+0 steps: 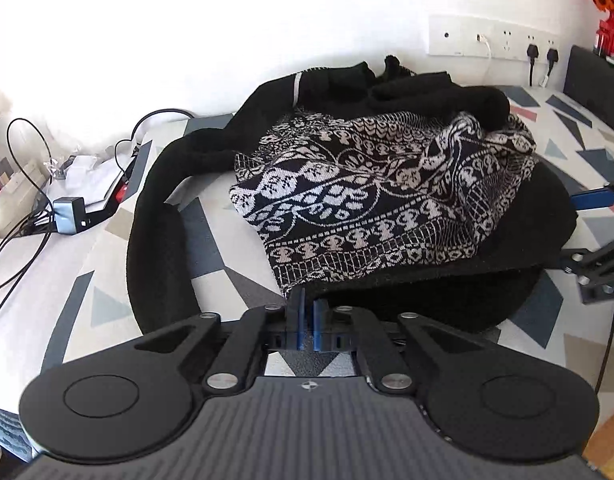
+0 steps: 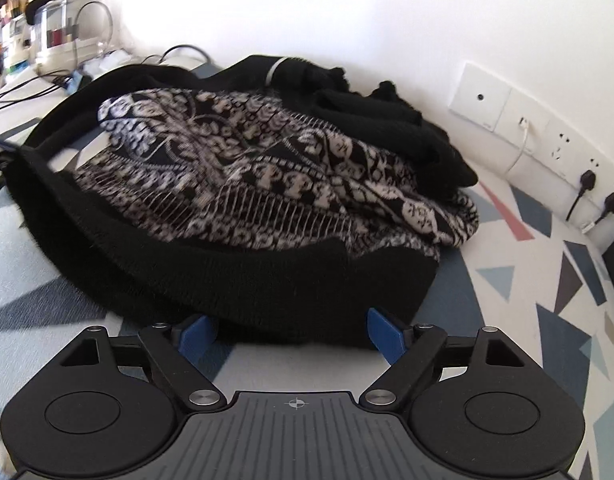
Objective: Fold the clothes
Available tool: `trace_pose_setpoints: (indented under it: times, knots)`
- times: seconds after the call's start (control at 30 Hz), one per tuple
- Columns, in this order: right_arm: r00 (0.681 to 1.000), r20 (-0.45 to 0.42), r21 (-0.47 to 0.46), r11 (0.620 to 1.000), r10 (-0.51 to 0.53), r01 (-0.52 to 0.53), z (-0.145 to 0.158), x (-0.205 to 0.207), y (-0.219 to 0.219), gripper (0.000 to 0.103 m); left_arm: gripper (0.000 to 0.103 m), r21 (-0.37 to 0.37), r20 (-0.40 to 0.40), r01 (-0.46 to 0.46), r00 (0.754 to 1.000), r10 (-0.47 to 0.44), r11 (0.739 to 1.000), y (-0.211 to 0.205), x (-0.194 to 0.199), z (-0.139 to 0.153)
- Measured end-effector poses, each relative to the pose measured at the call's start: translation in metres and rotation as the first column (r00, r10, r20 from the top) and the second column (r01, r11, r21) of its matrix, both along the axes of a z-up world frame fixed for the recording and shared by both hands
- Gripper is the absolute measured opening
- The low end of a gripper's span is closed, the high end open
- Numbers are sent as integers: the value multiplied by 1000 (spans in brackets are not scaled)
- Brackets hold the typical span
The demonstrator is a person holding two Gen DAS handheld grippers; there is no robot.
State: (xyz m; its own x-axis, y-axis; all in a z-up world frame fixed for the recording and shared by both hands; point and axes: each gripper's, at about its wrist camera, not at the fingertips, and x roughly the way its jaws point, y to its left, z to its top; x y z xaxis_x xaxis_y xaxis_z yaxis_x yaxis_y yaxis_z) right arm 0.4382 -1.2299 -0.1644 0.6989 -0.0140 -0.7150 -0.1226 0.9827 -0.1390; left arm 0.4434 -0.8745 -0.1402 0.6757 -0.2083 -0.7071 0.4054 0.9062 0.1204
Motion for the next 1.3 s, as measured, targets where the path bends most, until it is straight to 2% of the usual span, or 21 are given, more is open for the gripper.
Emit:
trace_pose_setpoints:
  times: [0.17,0.33,0.4,0.5,0.63,0.73,0.87,1.0,1.17,1.3]
  knots:
    - [983,60,72,983,-171,167,5,14,-18,76,2,-9,10,-45,999,45,999,11,-5,5]
    - [954,62,58,956,-292,289,-3,29,-41,67,2,-35,-10,-115,993,114,993,27,-1,4]
    - [956,46,90,954,-291,286,-6,34,-46,43,2,-37,-18,-126,992,126,991,30,0,2]
    - [964,33,117,959,-265,260,-6,38,-44,19,2,-25,-28,-129,991,128,991,32,2,-4]
    - [952,53,144,945,-303,293,2,38,-46,7,2,-23,-65,-126,990,124,992,34,6,-6]
    - [922,66,197,910,-382,364,10,26,-61,6,2,-36,-79,-87,993,84,996,30,7,2]
    - [880,84,241,866,-468,438,20,-1,-83,5,2,-18,-33,16,999,-16,1000,12,3,7]
    - [850,172,235,859,-497,455,38,-33,-91,5,2,-56,-42,35,998,-38,998,5,2,6]
    - [787,316,262,846,-530,465,79,-67,-94,5,2,-79,-23,43,999,-45,996,6,2,11]
    - [833,279,241,875,-478,421,79,-54,-96,8,2,-83,-13,-1,1000,0,997,14,7,12]
